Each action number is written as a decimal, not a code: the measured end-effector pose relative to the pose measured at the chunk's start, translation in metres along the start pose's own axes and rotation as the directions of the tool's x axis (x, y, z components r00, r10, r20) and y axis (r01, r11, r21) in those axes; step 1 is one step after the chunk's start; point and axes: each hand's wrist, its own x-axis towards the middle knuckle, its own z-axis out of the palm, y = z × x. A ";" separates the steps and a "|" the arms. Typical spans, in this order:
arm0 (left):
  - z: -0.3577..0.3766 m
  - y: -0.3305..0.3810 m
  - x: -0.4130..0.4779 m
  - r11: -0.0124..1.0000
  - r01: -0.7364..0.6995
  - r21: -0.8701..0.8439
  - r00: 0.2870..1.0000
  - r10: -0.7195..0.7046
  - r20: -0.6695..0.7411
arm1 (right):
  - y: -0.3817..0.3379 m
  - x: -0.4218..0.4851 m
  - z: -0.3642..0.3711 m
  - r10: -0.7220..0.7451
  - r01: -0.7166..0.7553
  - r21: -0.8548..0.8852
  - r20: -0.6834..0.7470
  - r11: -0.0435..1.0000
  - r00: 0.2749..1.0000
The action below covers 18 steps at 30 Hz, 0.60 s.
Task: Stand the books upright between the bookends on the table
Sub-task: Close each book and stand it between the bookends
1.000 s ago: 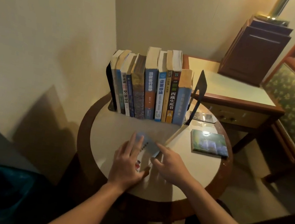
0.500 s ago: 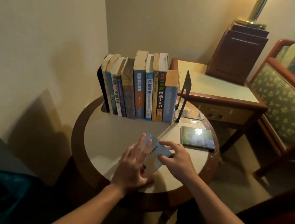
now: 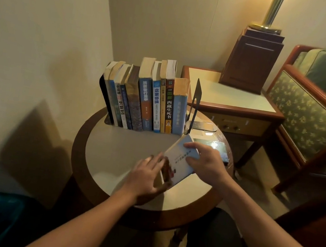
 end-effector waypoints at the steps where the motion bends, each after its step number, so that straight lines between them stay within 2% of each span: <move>1: 0.000 -0.006 0.001 0.997 0.071 -0.007 0.997 -0.071 0.033 | -0.001 0.003 -0.004 -0.001 0.001 -0.010 -0.034 1.000 0.999; 3: 0.002 -0.018 0.001 0.984 0.178 0.000 0.978 -0.176 0.115 | -0.002 0.009 -0.012 -0.033 0.024 -0.079 -0.119 0.997 0.992; 5: 0.005 -0.029 0.001 0.975 0.220 0.024 0.961 -0.221 0.167 | -0.005 0.018 -0.020 -0.095 0.064 -0.159 -0.200 0.985 0.975; 8: 0.008 -0.034 0.004 0.959 0.282 0.005 0.951 -0.281 0.133 | -0.009 0.036 -0.028 -0.185 0.119 -0.229 -0.290 0.966 0.939; 11: 0.010 -0.033 0.010 0.938 0.346 0.008 0.936 -0.346 0.061 | -0.016 0.053 -0.034 -0.251 0.154 -0.298 -0.322 0.942 0.913; 18: 0.004 -0.050 0.045 0.923 0.381 -0.045 0.925 -0.380 0.029 | -0.024 0.093 -0.030 -0.373 0.244 -0.392 -0.300 0.887 0.878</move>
